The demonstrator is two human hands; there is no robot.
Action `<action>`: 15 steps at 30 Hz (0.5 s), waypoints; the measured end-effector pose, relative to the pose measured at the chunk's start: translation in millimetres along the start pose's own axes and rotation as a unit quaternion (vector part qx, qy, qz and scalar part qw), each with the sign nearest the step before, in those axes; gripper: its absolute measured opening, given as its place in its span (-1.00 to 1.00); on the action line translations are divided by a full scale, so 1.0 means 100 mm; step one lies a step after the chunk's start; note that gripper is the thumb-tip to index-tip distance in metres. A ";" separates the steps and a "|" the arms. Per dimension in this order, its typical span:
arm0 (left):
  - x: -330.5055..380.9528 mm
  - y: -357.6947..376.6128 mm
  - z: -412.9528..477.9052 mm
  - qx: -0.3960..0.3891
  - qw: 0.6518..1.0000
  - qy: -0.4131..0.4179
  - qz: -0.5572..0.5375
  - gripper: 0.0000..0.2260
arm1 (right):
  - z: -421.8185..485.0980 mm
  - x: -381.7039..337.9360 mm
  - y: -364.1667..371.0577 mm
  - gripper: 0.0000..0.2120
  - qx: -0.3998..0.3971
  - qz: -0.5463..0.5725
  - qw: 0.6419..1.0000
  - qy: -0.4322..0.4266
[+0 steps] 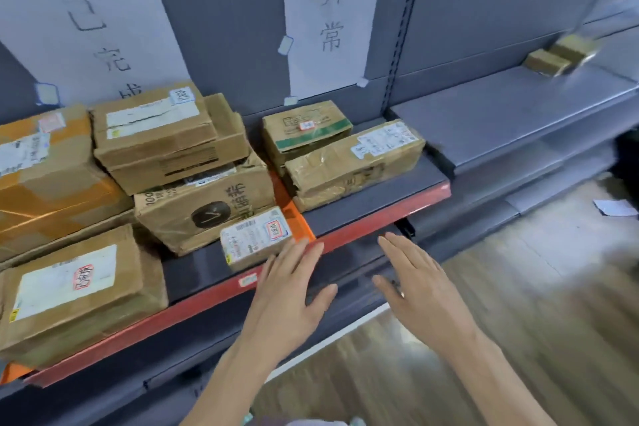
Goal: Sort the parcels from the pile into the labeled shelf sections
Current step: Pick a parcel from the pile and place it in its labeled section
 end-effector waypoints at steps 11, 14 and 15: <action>1.49 0.87 0.87 -0.139 0.982 0.124 0.024 -0.40 | -0.70 1.71 -0.55 -0.44 0.050 0.007 0.986 0.162; 1.85 1.06 1.21 -0.160 0.974 0.156 0.028 -0.40 | -0.77 2.07 -0.66 -0.44 0.062 0.012 0.977 0.202; 1.97 1.14 1.34 -0.166 0.972 0.166 0.028 -0.40 | -0.77 2.20 -0.70 -0.44 0.065 0.011 0.975 0.212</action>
Point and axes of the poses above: each hand's wrist, its own z-axis towards the middle knuckle, its own y-axis out of the palm, x = y × z, the point moved 8 cm from there along z, towards the middle knuckle, and after that the axes turned 5 degrees about -x, right-handed, at the moved point
